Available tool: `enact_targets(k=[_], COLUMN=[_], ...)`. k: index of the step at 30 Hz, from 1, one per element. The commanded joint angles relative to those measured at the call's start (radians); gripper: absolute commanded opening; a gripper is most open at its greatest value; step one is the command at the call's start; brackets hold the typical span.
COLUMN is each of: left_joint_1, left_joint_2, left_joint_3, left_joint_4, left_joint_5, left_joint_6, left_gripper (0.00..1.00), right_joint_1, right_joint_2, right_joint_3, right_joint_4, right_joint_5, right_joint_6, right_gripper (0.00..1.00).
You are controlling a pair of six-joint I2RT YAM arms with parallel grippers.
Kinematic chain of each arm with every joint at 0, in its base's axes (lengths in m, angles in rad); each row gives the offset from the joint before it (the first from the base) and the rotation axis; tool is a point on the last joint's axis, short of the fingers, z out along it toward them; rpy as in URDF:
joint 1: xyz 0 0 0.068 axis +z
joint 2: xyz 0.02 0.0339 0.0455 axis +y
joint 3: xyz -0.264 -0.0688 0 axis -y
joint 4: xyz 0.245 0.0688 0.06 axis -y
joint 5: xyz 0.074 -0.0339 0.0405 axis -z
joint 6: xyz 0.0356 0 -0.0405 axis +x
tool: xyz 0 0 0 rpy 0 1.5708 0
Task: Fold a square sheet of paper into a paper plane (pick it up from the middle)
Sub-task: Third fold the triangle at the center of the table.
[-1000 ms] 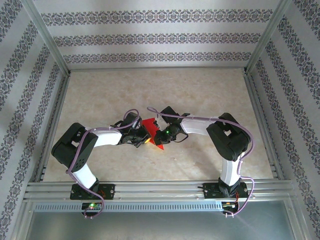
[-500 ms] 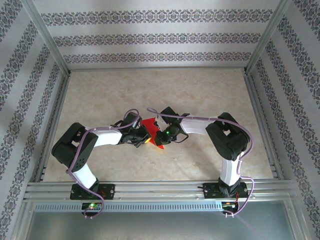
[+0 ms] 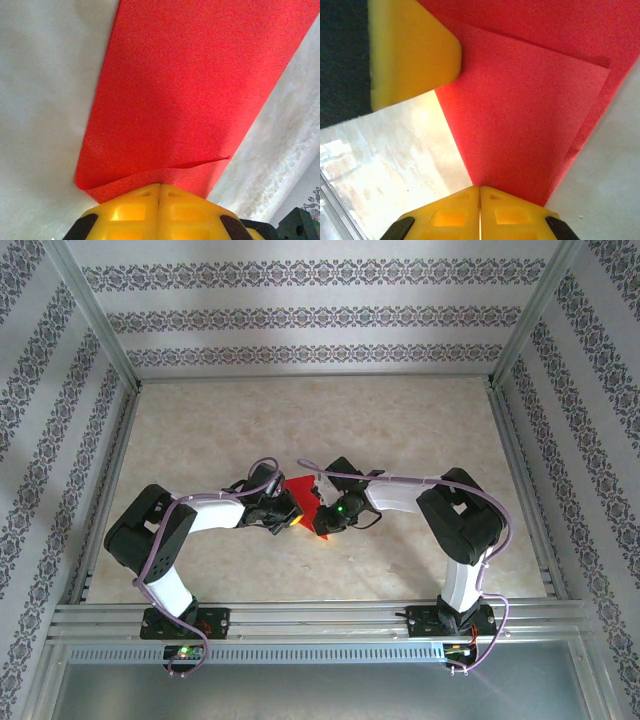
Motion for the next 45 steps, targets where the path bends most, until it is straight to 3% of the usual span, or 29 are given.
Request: enact_targets(k=[1, 14, 20, 35, 40, 45], left_joint_1=[-0.015, -0.015, -0.015, -0.014, 0.001, 0.052], left_joint_2=[0.080, 0.080, 0.069, 0.066, 0.048, 0.023], left_joint_3=[-0.037, -0.026, -0.016, 0.006, 0.020, 0.012], left_joint_4=[-0.206, -0.215, -0.215, -0.216, -0.194, -0.165], left_joint_5=[-0.085, -0.083, -0.079, -0.066, -0.057, -0.084], left_joint_6=[0.005, 0.018, 0.032, 0.060, 0.141, 0.327], left_gripper=[0.01, 0.01, 0.01, 0.02, 0.09, 0.16], right_joint_1=[-0.010, -0.025, -0.032, 0.000, 0.000, 0.004], right_joint_2=[-0.024, -0.101, -0.201, -0.009, 0.018, 0.035], right_joint_3=[-0.044, -0.137, -0.087, 0.013, 0.002, -0.003], right_joint_4=[-0.102, -0.123, -0.058, -0.011, -0.063, -0.129], right_joint_5=[0.000, 0.019, 0.008, 0.063, 0.115, 0.195], right_joint_6=[-0.021, -0.012, 0.057, 0.068, 0.048, 0.031], right_gripper=[0.09, 0.09, 0.10, 0.08, 0.08, 0.08])
